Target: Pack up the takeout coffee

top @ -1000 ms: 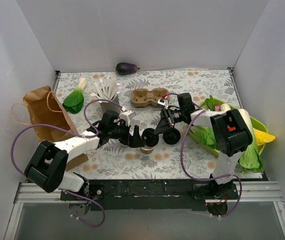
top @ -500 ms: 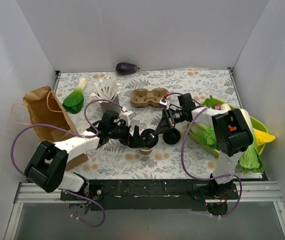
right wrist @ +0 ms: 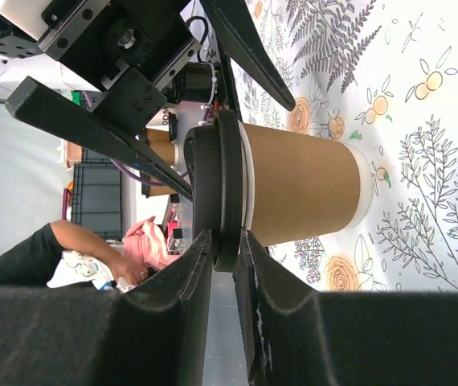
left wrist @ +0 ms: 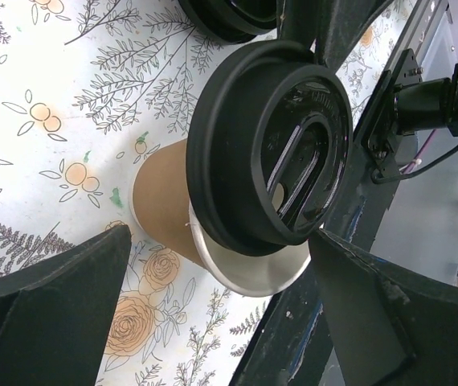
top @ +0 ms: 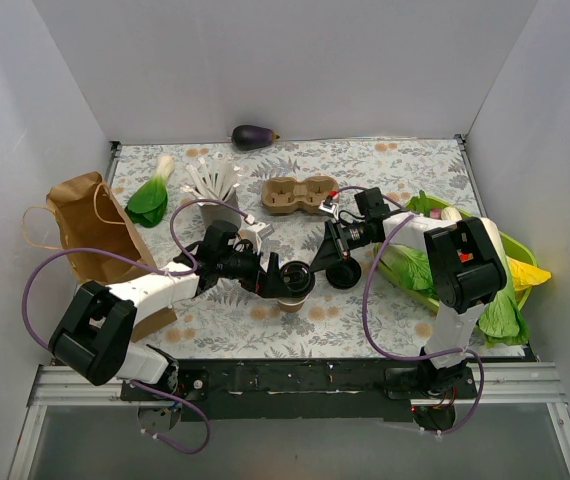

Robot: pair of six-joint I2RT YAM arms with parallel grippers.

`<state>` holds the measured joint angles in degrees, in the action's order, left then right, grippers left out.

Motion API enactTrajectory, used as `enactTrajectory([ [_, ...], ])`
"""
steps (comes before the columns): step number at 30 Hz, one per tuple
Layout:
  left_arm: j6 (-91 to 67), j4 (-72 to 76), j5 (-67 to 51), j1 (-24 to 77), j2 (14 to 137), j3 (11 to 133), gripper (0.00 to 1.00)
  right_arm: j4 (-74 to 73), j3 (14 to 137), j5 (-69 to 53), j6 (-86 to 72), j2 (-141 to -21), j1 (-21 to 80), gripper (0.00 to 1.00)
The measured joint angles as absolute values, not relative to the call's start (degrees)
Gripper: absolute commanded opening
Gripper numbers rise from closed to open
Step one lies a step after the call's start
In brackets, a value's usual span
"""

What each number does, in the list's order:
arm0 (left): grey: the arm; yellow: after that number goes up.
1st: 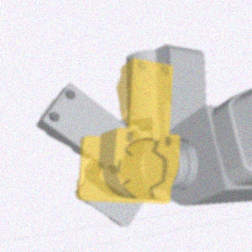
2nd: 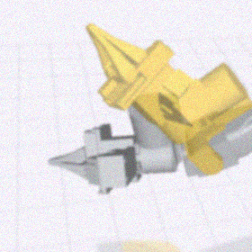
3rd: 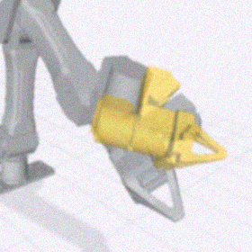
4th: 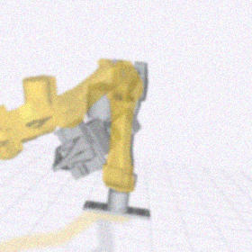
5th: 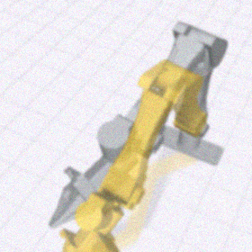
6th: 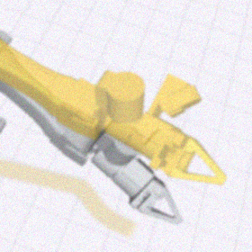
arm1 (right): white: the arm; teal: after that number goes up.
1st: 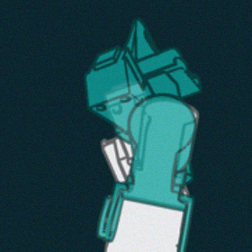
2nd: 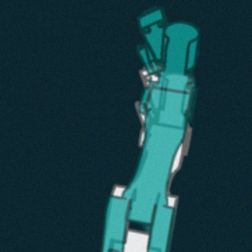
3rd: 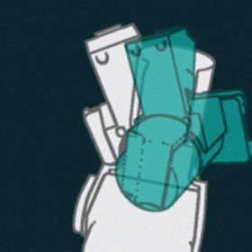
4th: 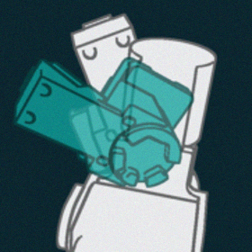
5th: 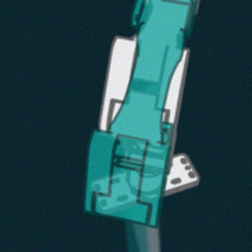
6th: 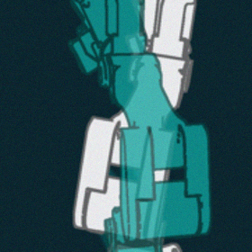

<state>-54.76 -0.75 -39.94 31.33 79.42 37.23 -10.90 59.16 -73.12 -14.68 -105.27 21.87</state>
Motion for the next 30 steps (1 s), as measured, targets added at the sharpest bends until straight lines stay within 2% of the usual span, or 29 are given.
enactTrajectory([
  [30,-49.8,-3.51,-42.46,31.33,76.93,36.99,0.95,-19.55,61.28,-67.61,-5.37,-104.4,25.26,0.26],
])
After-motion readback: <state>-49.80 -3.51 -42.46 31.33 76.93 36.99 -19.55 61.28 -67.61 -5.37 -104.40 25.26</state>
